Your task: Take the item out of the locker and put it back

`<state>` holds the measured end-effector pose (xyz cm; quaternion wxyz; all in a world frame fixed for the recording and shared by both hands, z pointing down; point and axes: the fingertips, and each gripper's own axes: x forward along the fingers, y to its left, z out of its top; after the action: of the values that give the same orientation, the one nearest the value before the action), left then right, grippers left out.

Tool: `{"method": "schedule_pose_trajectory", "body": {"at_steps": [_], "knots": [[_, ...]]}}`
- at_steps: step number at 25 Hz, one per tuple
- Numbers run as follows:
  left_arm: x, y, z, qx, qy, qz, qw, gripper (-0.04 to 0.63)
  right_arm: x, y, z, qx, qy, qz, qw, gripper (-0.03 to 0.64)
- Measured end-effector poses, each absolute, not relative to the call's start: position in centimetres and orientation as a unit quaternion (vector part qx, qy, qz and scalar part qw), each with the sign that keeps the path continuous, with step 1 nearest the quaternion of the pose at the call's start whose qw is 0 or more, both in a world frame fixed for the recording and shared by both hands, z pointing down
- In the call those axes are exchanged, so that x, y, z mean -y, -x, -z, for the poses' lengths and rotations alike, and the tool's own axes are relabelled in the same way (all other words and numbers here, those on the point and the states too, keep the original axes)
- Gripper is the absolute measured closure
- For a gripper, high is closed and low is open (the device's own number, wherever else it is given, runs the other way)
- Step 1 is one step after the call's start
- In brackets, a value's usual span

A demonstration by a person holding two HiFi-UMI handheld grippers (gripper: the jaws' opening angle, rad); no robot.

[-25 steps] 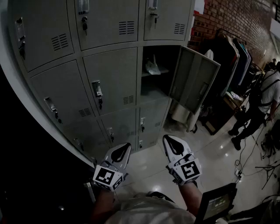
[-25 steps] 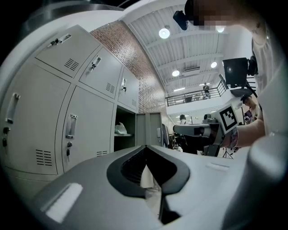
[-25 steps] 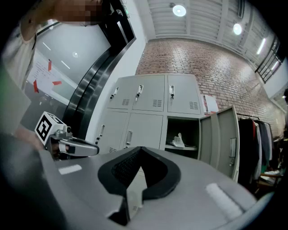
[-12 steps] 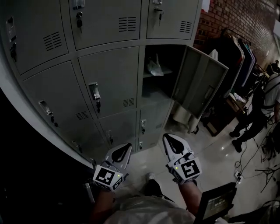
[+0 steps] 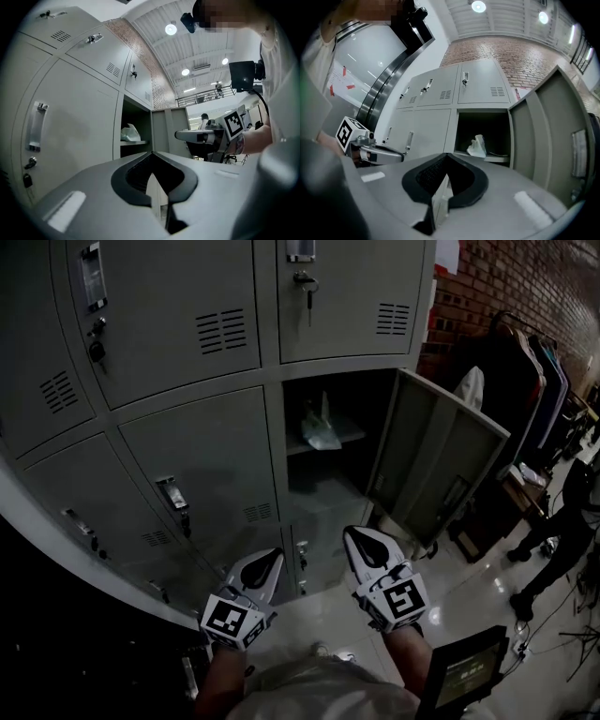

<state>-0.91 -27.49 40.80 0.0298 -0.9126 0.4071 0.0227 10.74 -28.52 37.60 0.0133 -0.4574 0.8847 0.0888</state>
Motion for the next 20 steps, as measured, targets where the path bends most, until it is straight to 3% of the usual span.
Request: {"method": "schedule_pose_trajectory", "body": {"at_steps": [14, 16, 20], "knots": [[36.6, -1.9, -39.5, -0.401, 0.914, -0.018, 0.049, 0.591, 40.5, -12.0, -35.3, -0.894, 0.434, -0.113, 0.015, 0.607], [37.2, -1.8, -39.2, -0.395, 0.917, -0.02, 0.048, 0.591, 42.6, -11.7, -34.2, -0.889, 0.44, -0.127, 0.016, 0.456], [37.9, -1.2, -39.2, -0.389, 0.92, -0.017, 0.05, 0.591, 47.1, -10.6, -33.5, -0.886, 0.449, -0.119, 0.007, 0.339]]}}
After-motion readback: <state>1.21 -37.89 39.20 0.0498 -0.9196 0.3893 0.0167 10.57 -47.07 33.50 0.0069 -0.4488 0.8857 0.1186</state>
